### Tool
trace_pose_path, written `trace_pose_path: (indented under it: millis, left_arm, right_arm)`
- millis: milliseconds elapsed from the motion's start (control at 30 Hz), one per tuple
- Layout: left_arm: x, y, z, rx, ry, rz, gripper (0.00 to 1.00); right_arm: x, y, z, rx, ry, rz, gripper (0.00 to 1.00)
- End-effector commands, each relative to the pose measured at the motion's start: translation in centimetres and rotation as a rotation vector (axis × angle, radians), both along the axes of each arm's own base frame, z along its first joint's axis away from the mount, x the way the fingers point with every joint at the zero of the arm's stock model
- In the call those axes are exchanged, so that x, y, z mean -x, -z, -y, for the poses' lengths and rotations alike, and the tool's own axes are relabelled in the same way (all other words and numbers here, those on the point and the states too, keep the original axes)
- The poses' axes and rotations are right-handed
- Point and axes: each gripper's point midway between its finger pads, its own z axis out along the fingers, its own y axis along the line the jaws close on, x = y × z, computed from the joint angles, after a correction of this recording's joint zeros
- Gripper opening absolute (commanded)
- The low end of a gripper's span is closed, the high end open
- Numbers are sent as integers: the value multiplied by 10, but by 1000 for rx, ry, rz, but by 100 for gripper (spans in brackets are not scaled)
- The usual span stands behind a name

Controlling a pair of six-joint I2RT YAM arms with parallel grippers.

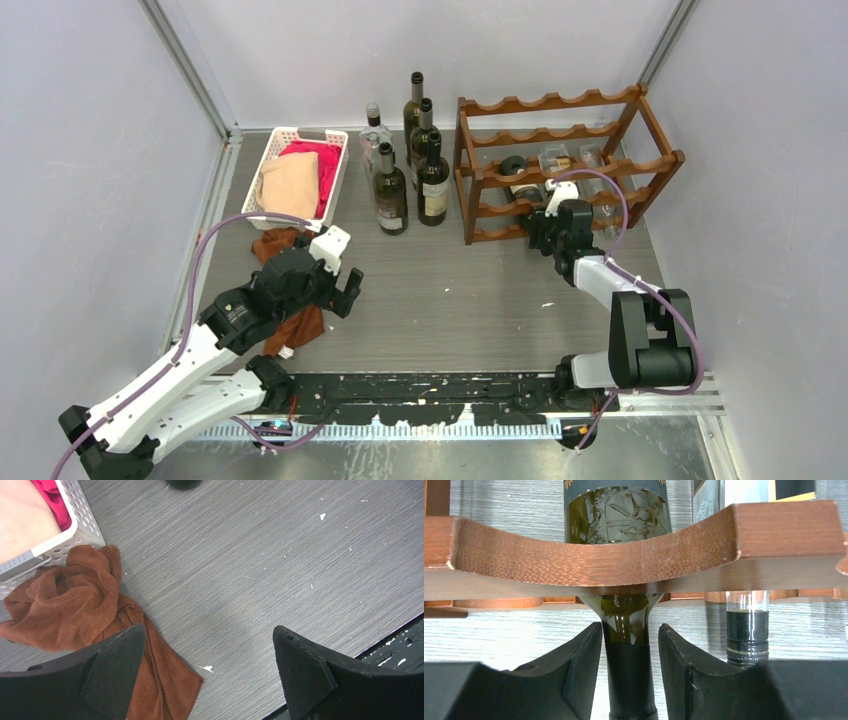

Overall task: Put the wine bottle on the wine rack
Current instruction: Place the wine bottle in the wine rack.

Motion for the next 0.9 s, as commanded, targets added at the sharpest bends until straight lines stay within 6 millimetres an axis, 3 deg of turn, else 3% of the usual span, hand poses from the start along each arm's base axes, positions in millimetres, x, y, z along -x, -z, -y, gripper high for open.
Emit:
trace_pose_path:
  millis: [0,233,533,667,867]
  left_arm:
    - [-5,-12,4,36,9,45,97]
    - [-5,-12,4,35,9,44,97]
    - [-5,-12,4,34,8,46,97]
    - [-5,-12,4,35,8,47,97]
    - [-4,-12,4,35,11,45,97]
  right_arm:
    - [-33,-78,2,-35,17,277,49]
    - [-27,-68,0,-47,6,225,45]
    - [-20,-41,0,-46,15,112,49]
    - [-19,-39,13,-77,61,101,49]
    - [-8,-46,9,-95,30,109,55]
